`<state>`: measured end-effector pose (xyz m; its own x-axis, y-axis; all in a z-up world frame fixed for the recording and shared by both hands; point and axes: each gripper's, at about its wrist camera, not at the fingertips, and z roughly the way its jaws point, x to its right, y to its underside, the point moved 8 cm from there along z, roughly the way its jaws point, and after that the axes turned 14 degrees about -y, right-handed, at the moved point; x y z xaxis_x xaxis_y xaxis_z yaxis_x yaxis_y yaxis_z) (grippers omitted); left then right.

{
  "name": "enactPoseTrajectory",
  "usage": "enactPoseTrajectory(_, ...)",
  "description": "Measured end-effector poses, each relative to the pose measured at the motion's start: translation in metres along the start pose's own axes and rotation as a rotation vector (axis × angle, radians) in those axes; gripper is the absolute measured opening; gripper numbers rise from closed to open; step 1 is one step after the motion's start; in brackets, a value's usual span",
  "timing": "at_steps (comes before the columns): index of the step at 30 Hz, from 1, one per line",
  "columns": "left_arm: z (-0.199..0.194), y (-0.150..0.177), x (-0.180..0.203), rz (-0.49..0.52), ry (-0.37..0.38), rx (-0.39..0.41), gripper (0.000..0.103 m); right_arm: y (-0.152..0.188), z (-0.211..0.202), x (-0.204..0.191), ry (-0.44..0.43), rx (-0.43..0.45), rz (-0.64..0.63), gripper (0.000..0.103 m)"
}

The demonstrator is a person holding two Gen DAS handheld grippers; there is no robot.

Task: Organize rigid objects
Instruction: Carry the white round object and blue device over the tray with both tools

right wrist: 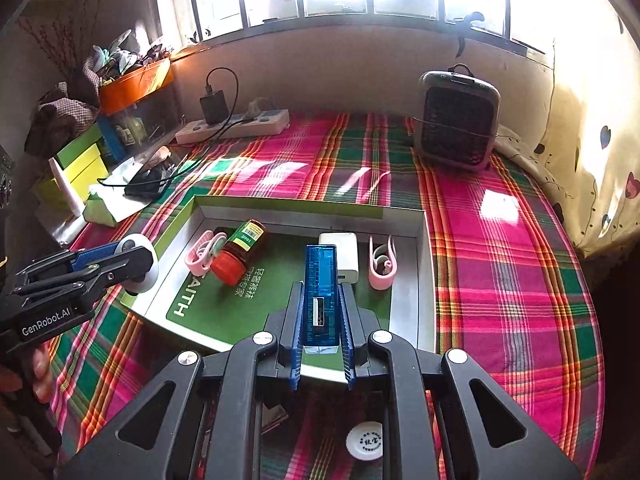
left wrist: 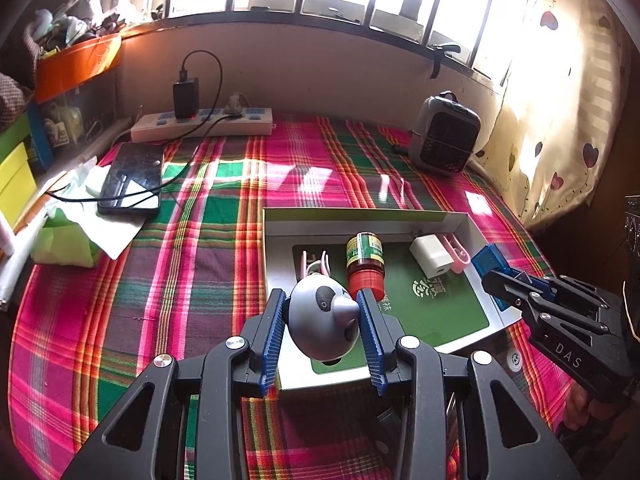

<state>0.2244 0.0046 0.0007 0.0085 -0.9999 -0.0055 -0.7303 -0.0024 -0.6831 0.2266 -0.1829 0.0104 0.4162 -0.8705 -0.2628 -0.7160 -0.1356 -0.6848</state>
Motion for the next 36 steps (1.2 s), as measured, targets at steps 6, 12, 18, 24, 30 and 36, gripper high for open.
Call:
enactPoseTrajectory(6, 0.005, 0.000, 0.002, 0.006, 0.004, -0.006, 0.035, -0.003, 0.011, 0.003, 0.002, -0.013, 0.001, 0.017)
enactPoseTrajectory(12, 0.007, 0.000, 0.001, 0.005, 0.002, -0.008, 0.035, -0.007, 0.018, 0.004, 0.006, -0.021, 0.001, 0.017)
enactPoseTrajectory(18, 0.009, 0.000, 0.001, 0.006, 0.003, -0.008, 0.035, -0.010, 0.023, 0.003, 0.006, -0.025, -0.002, 0.017)
enactPoseTrajectory(24, 0.011, 0.000, 0.000, 0.002, 0.003, -0.011, 0.035, -0.017, 0.023, 0.005, 0.010, -0.018, -0.004, 0.017)
enactPoseTrajectory(30, 0.012, 0.000, -0.001, -0.001, 0.003, -0.013, 0.035, -0.035, 0.018, 0.005, 0.013, 0.004, -0.015, 0.017)
enactPoseTrajectory(36, 0.017, 0.000, -0.001, -0.003, 0.006, -0.021, 0.035, -0.054, 0.010, 0.004, 0.013, 0.026, -0.039, 0.017)
